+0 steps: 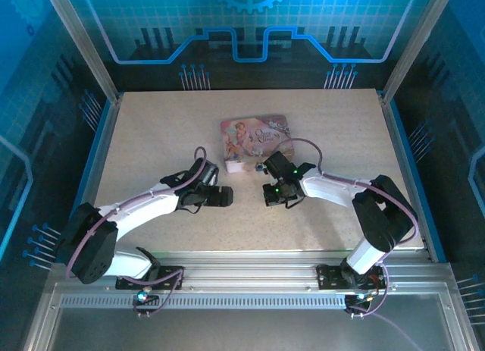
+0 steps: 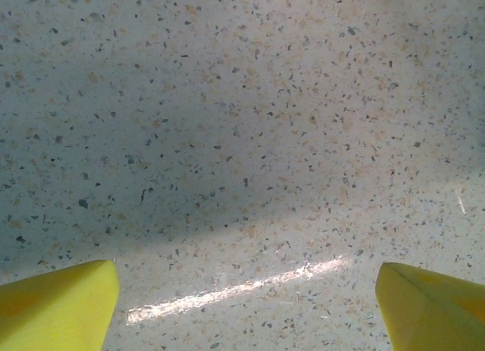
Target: Unlock the padlock with the key
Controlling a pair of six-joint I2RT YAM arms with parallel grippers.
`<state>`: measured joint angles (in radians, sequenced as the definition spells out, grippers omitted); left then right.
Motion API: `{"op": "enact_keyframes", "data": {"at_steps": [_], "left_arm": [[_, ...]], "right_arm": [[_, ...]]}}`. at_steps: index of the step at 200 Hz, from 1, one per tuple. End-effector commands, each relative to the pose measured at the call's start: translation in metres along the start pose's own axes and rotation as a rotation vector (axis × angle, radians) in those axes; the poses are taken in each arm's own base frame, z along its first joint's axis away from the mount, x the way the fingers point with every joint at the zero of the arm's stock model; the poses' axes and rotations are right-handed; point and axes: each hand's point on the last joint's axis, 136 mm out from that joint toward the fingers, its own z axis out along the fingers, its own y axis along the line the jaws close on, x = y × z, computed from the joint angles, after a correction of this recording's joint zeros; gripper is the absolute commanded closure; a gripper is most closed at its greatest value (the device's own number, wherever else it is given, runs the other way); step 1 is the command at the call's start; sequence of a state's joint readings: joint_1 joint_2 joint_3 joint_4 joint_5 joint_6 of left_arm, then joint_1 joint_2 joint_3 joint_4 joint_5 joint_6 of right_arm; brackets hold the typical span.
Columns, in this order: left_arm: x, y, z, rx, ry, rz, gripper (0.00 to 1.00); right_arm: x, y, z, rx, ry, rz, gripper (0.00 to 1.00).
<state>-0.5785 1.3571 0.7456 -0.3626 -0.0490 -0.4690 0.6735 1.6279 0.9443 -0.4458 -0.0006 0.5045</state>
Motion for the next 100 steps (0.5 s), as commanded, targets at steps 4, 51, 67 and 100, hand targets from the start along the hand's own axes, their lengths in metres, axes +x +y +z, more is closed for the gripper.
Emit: {"op": "enact_keyframes", "data": {"at_steps": [4,51,67,100], "left_arm": [[-0.006,-0.011,-0.009,0.068,-0.05,0.034,0.1],[-0.023,-0.013,-0.04,0.154,-0.164,0.001,0.06],[-0.028,-0.022,-0.059,0.26,-0.21,0.01,0.07],[-0.032,-0.051,-0.112,0.512,-0.383,0.141,0.09]], "right_arm": [[-0.001,0.014,-0.011,-0.083,-0.035,-0.119,1.0],[-0.007,0.042,-0.042,-0.227,-0.1,-0.247,1.0],[-0.011,0.057,-0.058,-0.296,-0.133,-0.287,1.0],[-0.015,0.089,-0.097,-0.428,-0.195,-0.377,1.0]]}}
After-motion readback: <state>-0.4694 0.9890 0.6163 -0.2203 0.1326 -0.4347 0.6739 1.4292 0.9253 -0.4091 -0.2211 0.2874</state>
